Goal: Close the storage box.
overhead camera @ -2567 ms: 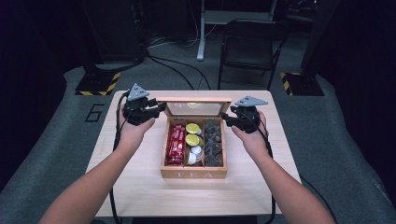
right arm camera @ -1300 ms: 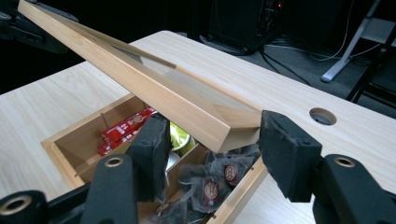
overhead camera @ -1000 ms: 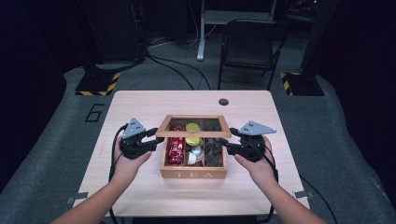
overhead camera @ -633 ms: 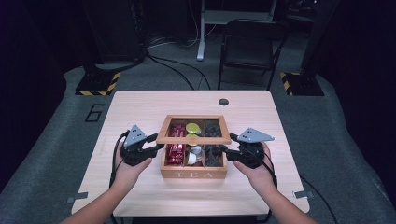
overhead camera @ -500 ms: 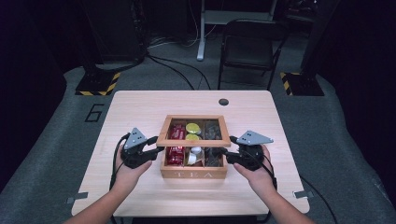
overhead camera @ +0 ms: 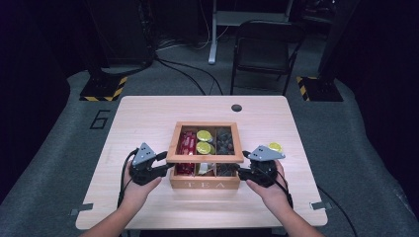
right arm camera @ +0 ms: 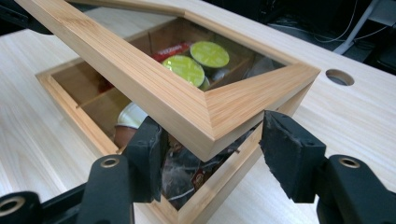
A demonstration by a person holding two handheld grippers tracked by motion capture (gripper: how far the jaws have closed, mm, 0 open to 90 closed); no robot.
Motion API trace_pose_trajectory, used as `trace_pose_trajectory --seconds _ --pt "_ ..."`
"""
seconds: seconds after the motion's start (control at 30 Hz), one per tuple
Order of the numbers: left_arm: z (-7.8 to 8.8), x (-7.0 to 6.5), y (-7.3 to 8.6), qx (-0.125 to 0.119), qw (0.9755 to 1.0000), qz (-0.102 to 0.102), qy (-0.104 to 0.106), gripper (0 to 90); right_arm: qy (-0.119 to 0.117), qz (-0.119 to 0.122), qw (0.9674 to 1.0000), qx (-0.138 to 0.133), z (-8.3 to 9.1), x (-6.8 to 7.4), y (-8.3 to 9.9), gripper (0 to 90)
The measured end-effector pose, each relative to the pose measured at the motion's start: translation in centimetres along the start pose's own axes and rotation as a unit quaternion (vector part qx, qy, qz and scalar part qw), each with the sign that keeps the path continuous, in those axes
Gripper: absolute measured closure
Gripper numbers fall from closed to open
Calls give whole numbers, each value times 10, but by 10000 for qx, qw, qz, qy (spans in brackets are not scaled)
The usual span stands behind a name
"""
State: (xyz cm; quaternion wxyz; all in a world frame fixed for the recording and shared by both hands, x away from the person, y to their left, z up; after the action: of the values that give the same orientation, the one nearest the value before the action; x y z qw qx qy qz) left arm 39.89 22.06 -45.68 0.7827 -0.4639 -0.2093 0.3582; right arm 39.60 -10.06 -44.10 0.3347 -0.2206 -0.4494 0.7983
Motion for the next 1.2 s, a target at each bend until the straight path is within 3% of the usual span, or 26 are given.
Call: trace_pose_trajectory --seconds 0.13,0.3,0.53,0.67,1.0,1.2 --pt "-3 -2 9 84 10000 -10 33 540 6 139 9998 119 -2 2 8 413" --pt "-6 -4 18 187 9998 10 86 510 -8 107 9996 255 -6 5 18 412" --pt "-7 -9 28 240 9995 -156 154 470 -91 57 9989 450 -10 8 29 408" --pt "-9 -12 33 321 9991 -118 242 456 -125 -10 9985 530 -13 10 34 396" --pt "-11 -18 36 348 9987 -130 342 424 -192 -70 9976 667 -16 12 39 363" --pt "-13 -20 43 652 9972 -100 346 354 -199 102 9963 833 -17 17 44 313"
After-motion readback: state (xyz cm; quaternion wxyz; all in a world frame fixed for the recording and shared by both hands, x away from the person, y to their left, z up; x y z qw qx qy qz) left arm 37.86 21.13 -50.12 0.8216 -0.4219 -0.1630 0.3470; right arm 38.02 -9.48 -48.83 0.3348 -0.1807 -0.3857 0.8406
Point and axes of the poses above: each handheld gripper's, and its own axes: z roughly backward along the jaws, y roughly out of its underside, x roughly to its left, the point moved 4 cm from there along -z, roughly forward along the jaws, and after that the axes turned 1 degree about -y, right-handed, at the moved point
